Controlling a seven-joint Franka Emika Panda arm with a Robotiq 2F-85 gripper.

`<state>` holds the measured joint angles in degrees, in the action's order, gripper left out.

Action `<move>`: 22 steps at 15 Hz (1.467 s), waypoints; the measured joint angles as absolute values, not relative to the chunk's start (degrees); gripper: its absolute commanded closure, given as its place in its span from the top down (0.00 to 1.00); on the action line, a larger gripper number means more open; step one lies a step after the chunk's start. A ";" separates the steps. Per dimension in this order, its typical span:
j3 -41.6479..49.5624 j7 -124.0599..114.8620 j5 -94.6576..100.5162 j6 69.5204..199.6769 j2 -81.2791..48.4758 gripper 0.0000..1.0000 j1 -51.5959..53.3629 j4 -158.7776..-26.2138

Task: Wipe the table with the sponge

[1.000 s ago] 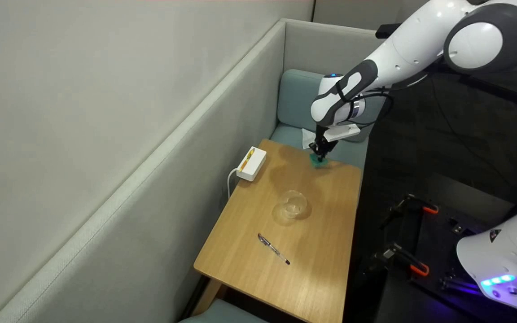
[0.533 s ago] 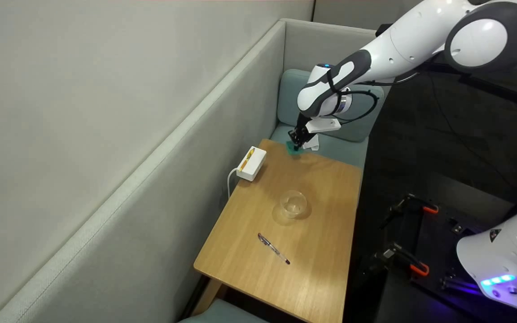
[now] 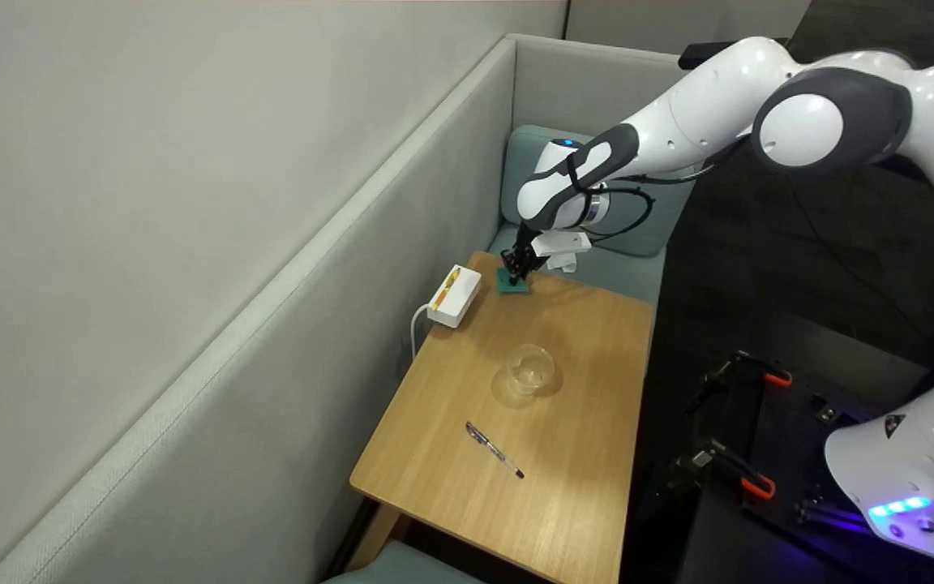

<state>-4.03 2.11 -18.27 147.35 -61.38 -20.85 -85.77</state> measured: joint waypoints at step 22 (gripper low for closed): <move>5.97 0.44 -7.87 151.16 -34.21 1.00 -10.44 -115.51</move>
